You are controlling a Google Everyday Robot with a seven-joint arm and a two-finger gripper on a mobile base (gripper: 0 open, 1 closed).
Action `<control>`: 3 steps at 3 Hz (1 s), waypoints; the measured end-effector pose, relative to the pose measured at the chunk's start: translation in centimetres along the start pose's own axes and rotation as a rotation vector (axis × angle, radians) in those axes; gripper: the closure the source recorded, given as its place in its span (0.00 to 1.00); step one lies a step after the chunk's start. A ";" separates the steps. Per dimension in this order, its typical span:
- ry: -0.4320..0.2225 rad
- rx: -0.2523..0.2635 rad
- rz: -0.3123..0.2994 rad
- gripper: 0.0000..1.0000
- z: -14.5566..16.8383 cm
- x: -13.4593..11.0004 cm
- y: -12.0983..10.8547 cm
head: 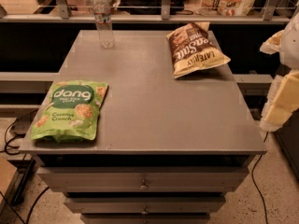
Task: Move water bottle near green rice chip bag
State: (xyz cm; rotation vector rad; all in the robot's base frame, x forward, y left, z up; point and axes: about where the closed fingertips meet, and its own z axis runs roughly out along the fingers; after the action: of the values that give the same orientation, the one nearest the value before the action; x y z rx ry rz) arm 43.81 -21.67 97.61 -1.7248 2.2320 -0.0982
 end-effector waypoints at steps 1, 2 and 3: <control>-0.013 0.020 0.005 0.00 0.2 -0.3 -0.3; -0.079 0.050 -0.014 0.00 0.9 -2.0 -0.9; -0.219 0.089 -0.040 0.00 1.5 -5.2 -2.9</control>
Offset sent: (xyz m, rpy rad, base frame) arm 0.0442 0.0487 -0.0015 0.1640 -0.1775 0.0721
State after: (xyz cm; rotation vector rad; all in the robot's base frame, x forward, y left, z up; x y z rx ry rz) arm 48.12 -17.25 97.98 -1.6478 2.0067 -0.0169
